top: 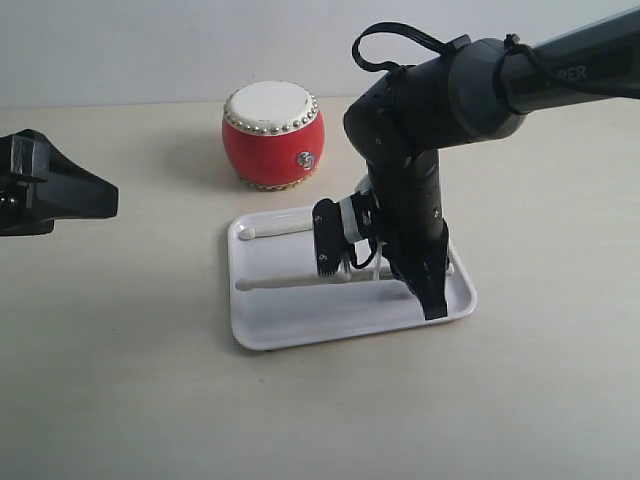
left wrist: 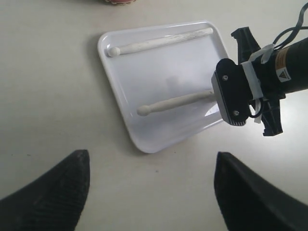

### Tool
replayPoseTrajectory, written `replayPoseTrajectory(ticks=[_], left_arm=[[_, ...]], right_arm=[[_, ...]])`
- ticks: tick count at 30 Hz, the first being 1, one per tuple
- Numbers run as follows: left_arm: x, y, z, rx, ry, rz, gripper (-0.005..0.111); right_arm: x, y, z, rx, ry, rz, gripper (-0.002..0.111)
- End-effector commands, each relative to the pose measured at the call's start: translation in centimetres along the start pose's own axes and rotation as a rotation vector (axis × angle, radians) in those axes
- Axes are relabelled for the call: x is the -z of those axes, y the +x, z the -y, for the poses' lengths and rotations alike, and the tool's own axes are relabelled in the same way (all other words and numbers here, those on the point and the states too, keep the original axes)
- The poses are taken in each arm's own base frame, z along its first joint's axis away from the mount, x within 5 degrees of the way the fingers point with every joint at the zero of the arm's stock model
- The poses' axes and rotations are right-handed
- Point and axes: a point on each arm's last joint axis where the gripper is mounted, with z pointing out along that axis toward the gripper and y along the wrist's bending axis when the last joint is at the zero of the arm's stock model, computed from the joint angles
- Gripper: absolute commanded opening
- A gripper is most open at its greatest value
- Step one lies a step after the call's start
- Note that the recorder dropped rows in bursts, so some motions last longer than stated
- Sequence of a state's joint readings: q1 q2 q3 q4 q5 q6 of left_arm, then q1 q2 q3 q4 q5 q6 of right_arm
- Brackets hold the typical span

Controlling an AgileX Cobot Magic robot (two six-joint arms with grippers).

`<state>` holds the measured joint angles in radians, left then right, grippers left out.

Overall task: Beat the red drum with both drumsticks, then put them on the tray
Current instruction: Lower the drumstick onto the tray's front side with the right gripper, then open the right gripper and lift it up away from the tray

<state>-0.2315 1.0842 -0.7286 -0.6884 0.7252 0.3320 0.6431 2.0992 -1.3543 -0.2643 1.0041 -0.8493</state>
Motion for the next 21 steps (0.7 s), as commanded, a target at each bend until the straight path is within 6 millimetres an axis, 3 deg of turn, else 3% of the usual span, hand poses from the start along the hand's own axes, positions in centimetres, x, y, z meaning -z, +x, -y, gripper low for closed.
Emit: replayPoseTrajectory(ticks=[1, 18, 21], left_arm=[[0.11, 0.09, -0.03, -0.003, -0.002, 0.003, 0.07], [0.11, 0.19, 0.01, -0.003, 0.002, -0.009, 0.07], [0.11, 0.19, 0.01, -0.003, 0.002, -0.009, 0.07]], right_arm=[[0.08, -0.03, 0.11, -0.005, 0.015, 0.008, 0.011], [0.08, 0.17, 0.22, 0.011, 0.027, -0.015, 0.012], [0.08, 0.17, 0.22, 0.008, 0.027, -0.015, 0.018]])
